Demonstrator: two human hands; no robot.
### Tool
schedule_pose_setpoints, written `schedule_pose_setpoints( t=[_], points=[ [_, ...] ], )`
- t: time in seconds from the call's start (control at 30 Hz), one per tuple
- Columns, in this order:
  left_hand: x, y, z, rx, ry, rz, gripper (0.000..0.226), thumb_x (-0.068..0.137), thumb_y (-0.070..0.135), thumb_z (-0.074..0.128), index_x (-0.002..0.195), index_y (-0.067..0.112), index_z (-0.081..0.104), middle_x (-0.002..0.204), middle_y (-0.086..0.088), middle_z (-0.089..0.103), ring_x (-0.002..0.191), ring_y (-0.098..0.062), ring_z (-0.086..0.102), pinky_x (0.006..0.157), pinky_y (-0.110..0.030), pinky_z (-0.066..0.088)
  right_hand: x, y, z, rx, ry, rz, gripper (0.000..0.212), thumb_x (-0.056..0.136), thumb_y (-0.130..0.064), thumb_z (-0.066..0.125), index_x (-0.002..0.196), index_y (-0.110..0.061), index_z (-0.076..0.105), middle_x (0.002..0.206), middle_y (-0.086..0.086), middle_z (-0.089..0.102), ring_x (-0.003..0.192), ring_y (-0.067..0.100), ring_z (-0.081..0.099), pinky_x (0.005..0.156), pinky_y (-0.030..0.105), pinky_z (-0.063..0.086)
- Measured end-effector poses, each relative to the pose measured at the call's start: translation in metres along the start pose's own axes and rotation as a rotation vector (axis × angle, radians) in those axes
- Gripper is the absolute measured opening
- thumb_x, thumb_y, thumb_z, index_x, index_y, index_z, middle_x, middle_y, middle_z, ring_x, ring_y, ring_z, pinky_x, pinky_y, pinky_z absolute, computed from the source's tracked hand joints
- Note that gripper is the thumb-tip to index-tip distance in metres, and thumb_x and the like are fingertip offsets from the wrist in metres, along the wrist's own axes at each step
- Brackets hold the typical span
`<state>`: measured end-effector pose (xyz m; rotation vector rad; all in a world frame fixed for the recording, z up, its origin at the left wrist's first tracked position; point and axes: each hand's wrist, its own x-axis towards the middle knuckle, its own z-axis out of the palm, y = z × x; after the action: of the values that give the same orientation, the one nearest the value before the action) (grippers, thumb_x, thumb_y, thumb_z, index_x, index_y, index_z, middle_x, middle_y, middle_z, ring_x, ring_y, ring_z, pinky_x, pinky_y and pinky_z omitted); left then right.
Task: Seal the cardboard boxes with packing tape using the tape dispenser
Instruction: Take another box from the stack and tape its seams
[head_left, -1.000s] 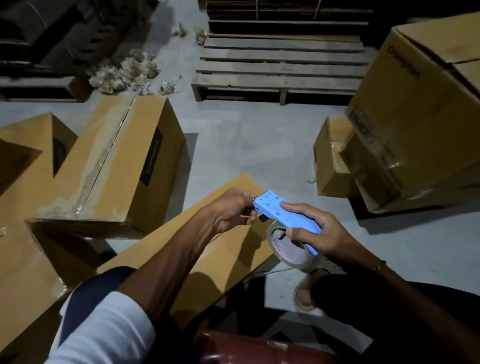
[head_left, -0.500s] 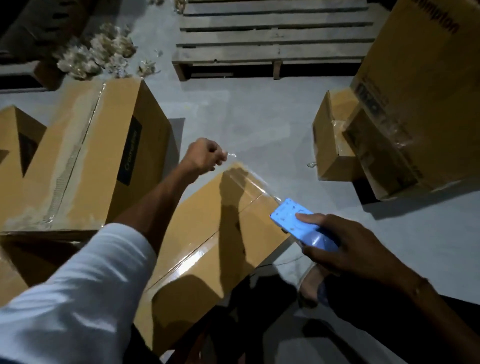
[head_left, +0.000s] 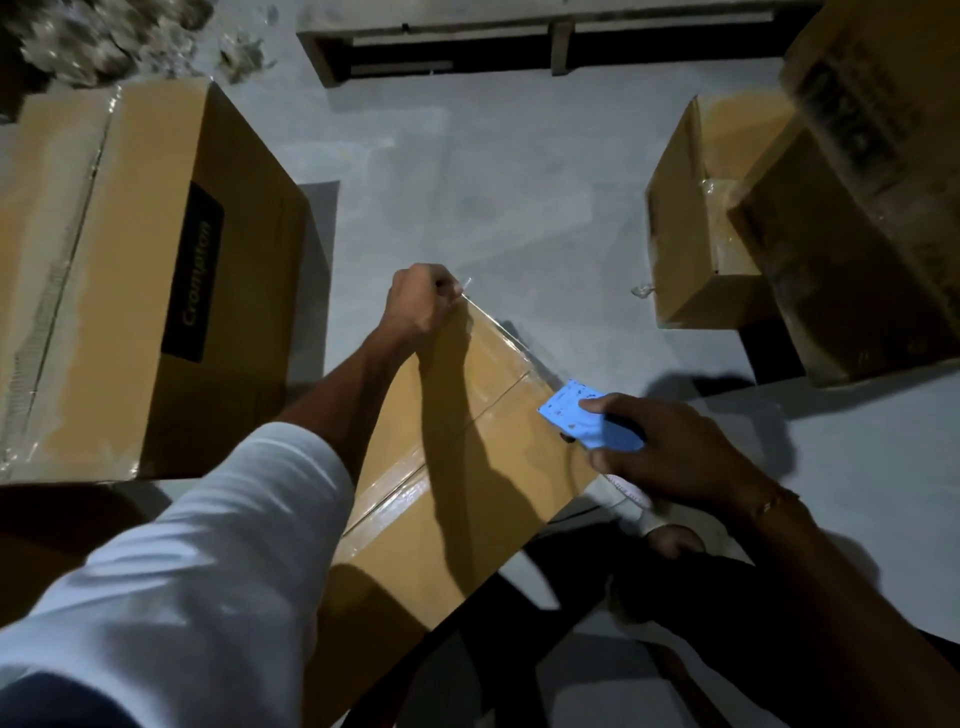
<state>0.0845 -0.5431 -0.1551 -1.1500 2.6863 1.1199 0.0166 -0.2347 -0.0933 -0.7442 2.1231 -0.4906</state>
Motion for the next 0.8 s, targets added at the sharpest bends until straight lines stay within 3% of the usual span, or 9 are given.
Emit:
schedule_pose_setpoints(
  t=[0.2,0.33,0.43,0.57,0.67,0.8],
  points=[
    [0.009,-0.006,0.008,0.165,0.001,0.089,0.020,0.099,0.000,0.054,0.109,0.001,0.071,0.113,-0.013,0.069,0.101,-0.023,0.062,0.084,-0.028,0.049,0.012,-0.003,-0.002,-0.030,-0.015,0.029,0.069,0.058,-0.060,0.061,0.125,-0.043,0.061,0.123,-0.017,0.066,0.111,0.007,0.059,0.082,0.023,0.036],
    [0.013,-0.006,0.008,0.288,0.019,0.213,0.023,0.100,0.004,0.052,0.109,0.000,0.072,0.112,-0.017,0.070,0.102,-0.032,0.063,0.084,-0.034,0.049,0.012,-0.006,-0.004,0.007,-0.021,0.056,0.064,0.061,-0.056,0.070,0.123,-0.041,0.063,0.122,-0.015,0.067,0.110,0.008,0.060,0.086,0.025,0.039],
    [0.016,-0.008,0.010,0.387,0.038,0.279,0.023,0.099,0.002,0.051,0.109,0.002,0.073,0.108,-0.015,0.069,0.098,-0.031,0.064,0.080,-0.033,0.049,0.012,-0.010,-0.006,0.006,-0.025,0.050,0.065,0.059,-0.058,0.066,0.122,-0.041,0.063,0.122,-0.014,0.066,0.111,0.010,0.060,0.095,0.030,0.043],
    [0.014,-0.011,0.014,0.452,0.076,0.337,0.022,0.097,0.000,0.055,0.110,0.002,0.073,0.106,-0.015,0.068,0.096,-0.031,0.063,0.080,-0.035,0.051,0.012,-0.013,-0.005,0.025,-0.022,0.074,0.063,0.060,-0.057,0.070,0.120,-0.042,0.063,0.120,-0.014,0.066,0.108,0.008,0.059,0.090,0.025,0.040],
    [0.011,-0.012,0.018,0.449,0.117,0.328,0.021,0.096,-0.001,0.057,0.110,0.002,0.073,0.105,-0.016,0.068,0.095,-0.031,0.062,0.078,-0.033,0.051,0.011,-0.015,-0.003,0.018,-0.007,0.078,0.054,0.070,-0.046,0.078,0.121,-0.040,0.063,0.119,-0.014,0.067,0.104,0.006,0.058,0.085,0.022,0.036],
    [0.009,-0.011,0.023,0.435,0.154,0.271,0.023,0.097,-0.002,0.056,0.113,0.002,0.072,0.109,-0.015,0.067,0.099,-0.030,0.061,0.076,-0.027,0.045,0.010,-0.018,-0.002,0.020,0.011,0.100,0.053,0.072,-0.041,0.079,0.122,-0.039,0.064,0.122,-0.011,0.067,0.111,0.010,0.060,0.091,0.024,0.041]
  ],
)
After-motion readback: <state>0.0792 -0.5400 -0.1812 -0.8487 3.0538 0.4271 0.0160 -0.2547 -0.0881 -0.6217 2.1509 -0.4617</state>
